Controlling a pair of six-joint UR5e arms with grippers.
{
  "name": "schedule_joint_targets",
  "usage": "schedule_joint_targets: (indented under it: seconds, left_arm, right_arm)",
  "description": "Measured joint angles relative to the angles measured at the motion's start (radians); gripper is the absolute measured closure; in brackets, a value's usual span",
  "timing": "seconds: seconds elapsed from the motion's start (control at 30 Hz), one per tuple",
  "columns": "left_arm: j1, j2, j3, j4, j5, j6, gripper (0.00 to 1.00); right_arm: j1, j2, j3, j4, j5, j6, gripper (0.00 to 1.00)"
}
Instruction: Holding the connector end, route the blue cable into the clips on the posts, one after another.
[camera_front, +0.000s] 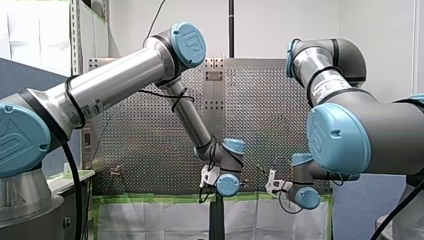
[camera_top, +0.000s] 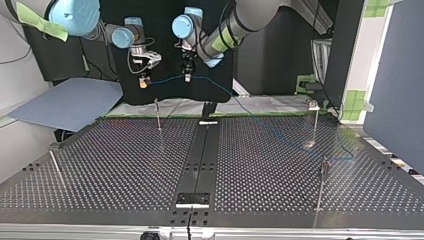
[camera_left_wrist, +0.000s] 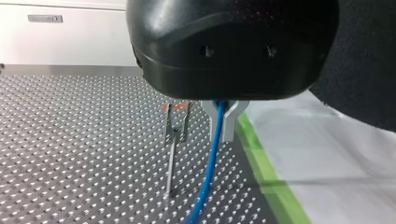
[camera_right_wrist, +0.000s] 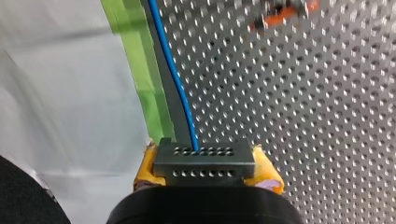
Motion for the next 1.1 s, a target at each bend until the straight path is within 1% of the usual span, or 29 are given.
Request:
schedule_joint_targets:
  seconds: [0.1, 0.2, 0.37, 0.5, 0.7, 0.83, 0.93, 1.1]
  left_arm:
    - [-0.01, -0.024, 0.024, -0.017, -0.004, -0.016, 1.0]
    - [-0.015, -0.052, 0.051, -0.013, -0.012, -0.029, 1.0]
    - [-0.021, -0.081, 0.09, 0.006, -0.03, -0.033, 1.0]
    - [-0.023, -0.099, 0.115, 0.01, -0.034, -0.034, 1.0]
    - [-0.018, -0.12, 0.165, -0.016, -0.037, -0.036, 1.0]
    - [-0.015, -0.123, 0.196, -0.026, -0.038, -0.038, 1.0]
    - [-0.012, -0.123, 0.208, -0.029, -0.037, -0.043, 1.0]
    - [-0.006, -0.127, 0.211, -0.029, -0.027, -0.059, 1.0]
  right_arm:
    - [-0.015, -0.001, 0.0, -0.001, -0.003, 0.0, 1.0]
    - [-0.027, -0.001, -0.001, -0.003, -0.004, 0.002, 1.0]
    - [-0.041, -0.003, -0.01, -0.001, -0.009, 0.018, 1.0]
    - [-0.045, -0.003, -0.014, 0.0, -0.011, 0.022, 1.0]
    - [-0.047, -0.003, -0.022, 0.003, -0.024, 0.025, 1.0]
    - [-0.049, -0.003, -0.037, 0.012, -0.029, 0.035, 1.0]
    - [-0.051, -0.003, -0.048, 0.027, -0.027, 0.043, 1.0]
    - [-0.057, -0.003, -0.058, 0.043, -0.019, 0.046, 1.0]
